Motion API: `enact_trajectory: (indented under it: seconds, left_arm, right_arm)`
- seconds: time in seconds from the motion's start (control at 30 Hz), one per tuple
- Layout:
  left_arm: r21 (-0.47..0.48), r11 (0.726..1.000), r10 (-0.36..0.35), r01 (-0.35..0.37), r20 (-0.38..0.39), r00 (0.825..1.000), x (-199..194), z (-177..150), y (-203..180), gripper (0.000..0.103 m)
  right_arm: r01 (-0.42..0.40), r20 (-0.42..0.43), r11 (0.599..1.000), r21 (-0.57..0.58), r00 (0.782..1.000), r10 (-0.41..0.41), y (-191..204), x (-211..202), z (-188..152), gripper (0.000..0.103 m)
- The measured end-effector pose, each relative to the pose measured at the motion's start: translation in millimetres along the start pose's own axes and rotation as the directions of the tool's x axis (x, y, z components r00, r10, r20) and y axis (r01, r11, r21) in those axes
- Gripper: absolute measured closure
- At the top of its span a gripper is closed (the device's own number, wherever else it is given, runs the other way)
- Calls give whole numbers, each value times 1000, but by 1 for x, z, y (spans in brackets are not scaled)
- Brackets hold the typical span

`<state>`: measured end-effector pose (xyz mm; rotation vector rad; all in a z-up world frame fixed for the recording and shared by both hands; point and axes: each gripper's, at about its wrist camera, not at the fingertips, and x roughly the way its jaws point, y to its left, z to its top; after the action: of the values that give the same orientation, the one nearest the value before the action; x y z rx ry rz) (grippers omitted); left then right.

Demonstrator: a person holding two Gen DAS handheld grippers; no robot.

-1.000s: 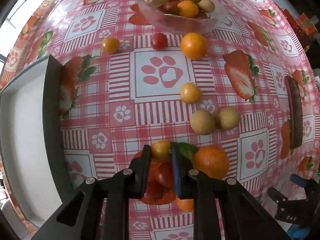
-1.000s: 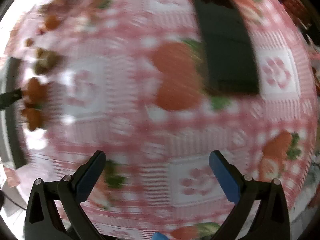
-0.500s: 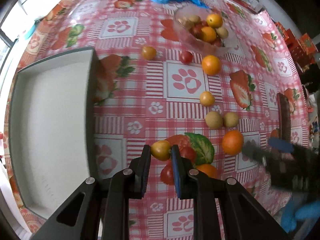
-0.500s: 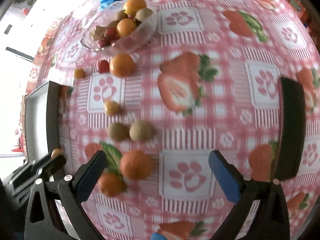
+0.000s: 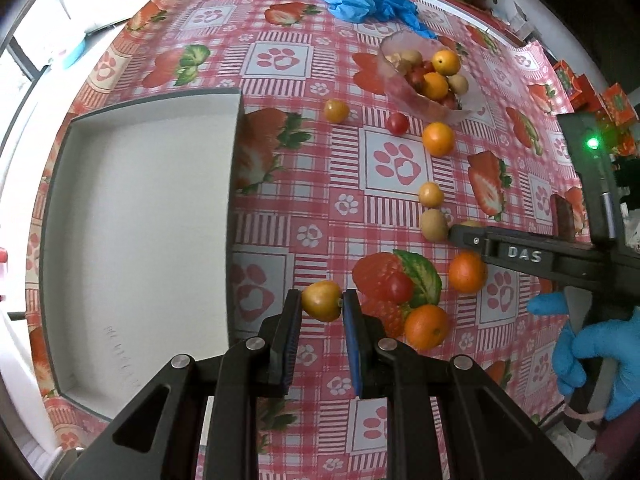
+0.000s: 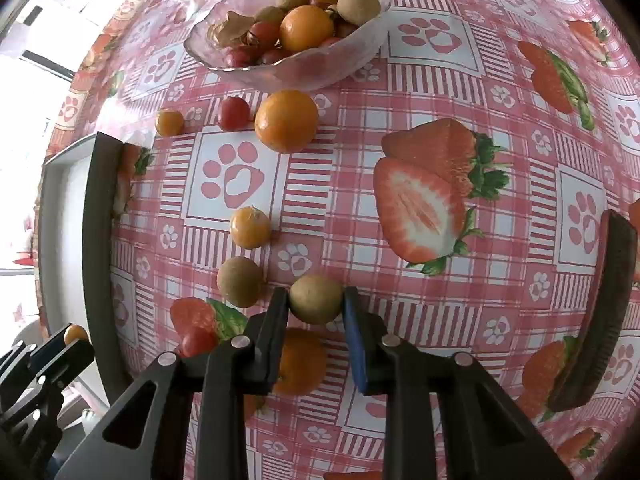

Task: Organize fruits
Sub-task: 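Carry both fruits over the white tray and open both tools to drop them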

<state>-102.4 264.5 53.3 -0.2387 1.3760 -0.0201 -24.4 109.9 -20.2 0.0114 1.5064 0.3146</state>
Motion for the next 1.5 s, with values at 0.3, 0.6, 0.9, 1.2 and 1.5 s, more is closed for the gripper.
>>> enact_trajectory:
  seconds: [0.3,0.6,0.9,1.2,1.5]
  left_arm:
    - [-16,999,39,-39,8,999,-20,-7,4,81]
    - [-140,988,67,-61,40,997,-66,-25,10,81]
    - [-266,962,88,-62,87,992,-103,-50,39,81]
    - [-137,988,86,-75,80,993,-100,-33,96,81]
    - [-49,998,53,-51,38,998,-69,-34,143,81]
  right_arm:
    - [-104,5,994,40,995,104,-31,-35,-27,73]
    - [-170,-18,985,-41,985,169,-28,-59,-51,73]
    - [-186,20,978,-98,982,189,-5,-92,-65,73]
    - [-175,74,984,-43,981,177,60,-93,-67,73]
    - [-187,3,978,-89,982,188,143,-62,-66,73]
